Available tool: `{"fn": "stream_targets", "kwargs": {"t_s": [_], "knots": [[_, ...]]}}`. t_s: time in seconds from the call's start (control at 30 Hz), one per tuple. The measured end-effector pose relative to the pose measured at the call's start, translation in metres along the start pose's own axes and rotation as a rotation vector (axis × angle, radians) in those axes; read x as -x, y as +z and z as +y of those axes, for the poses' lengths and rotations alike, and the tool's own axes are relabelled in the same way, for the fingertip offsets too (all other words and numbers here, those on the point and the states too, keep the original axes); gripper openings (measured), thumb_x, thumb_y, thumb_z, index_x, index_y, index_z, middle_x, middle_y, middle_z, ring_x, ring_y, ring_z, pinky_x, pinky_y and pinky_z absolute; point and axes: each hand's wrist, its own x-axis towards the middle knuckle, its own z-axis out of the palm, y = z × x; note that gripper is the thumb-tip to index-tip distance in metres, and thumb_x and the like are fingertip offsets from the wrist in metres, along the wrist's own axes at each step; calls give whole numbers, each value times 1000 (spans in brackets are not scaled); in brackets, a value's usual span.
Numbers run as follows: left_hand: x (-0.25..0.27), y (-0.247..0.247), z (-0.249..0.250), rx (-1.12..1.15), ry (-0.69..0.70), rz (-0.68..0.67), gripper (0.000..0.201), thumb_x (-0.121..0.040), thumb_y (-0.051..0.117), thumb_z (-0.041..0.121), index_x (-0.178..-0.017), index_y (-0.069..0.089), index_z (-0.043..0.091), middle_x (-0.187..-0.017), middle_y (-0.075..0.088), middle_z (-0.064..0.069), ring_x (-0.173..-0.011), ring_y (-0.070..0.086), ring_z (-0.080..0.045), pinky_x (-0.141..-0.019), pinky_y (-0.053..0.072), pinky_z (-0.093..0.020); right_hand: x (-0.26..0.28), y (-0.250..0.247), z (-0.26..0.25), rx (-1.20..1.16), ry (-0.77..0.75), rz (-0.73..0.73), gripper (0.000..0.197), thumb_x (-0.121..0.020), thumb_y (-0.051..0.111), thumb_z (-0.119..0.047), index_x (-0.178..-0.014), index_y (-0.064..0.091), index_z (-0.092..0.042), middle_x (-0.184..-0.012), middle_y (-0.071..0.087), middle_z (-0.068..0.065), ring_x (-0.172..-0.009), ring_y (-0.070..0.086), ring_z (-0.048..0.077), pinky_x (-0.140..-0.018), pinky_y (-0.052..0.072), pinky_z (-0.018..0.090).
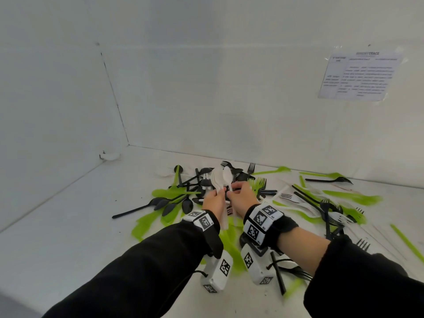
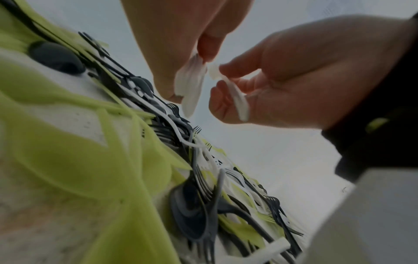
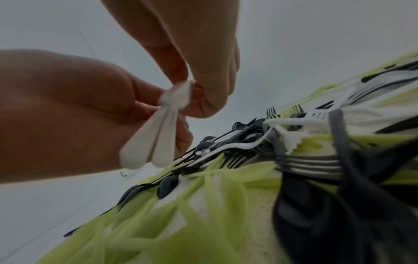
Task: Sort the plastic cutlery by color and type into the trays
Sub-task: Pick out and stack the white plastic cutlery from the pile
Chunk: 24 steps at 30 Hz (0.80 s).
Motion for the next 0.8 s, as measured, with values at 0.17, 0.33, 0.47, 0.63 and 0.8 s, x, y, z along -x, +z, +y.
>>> {"fn": "stream_targets", "kwargs": {"t_s": [0.17, 0.33, 0.47, 0.63, 0.8], "knots": [[-12, -17, -4, 37, -54, -46, 30, -99, 33, 15, -86, 60, 11, -101, 62, -18, -102, 58, -31, -97, 46, -44, 0, 18, -7, 37, -69, -28, 18, -90, 58, -17, -108, 58, -13, -91, 56, -2, -83, 56, 15, -65, 47, 21], [-13, -43, -2, 158, -146, -88, 21, -99, 35, 13, -95, 55, 12, -77, 55, -7, -63, 52, -15, -45, 42, -20, -7, 45, -7, -14, -12, -67, 19, -89, 58, -16, -79, 49, -28, -84, 54, -5, -100, 63, 31, -91, 51, 47], [-18, -59, 1, 172, -114, -84, 20, -99, 39, 9, -91, 58, 9, -70, 54, -7, -55, 58, -14, -44, 45, -17, -9, 60, -10, -40, -8, -38, 13, -93, 52, -14, -106, 53, -15, -97, 54, 1, -99, 60, 24, -95, 48, 36], [-21, -70, 4, 141, -107, -96, 29, -99, 38, 9, -81, 59, 12, -74, 59, -6, -72, 57, -22, -67, 50, -35, -13, 73, -12, -93, -11, 12, 24, -96, 39, -10, -118, 48, -9, -109, 62, 7, -94, 61, 23, -90, 50, 35], [-21, -76, 2, 169, -117, -137, 23, -99, 38, 10, -93, 60, 13, -86, 61, -9, -78, 56, -19, -62, 46, -31, -13, 82, -13, 35, -51, 22, 26, -95, 42, -12, -119, 51, -10, -116, 61, 10, -104, 59, 24, -97, 46, 38]]}}
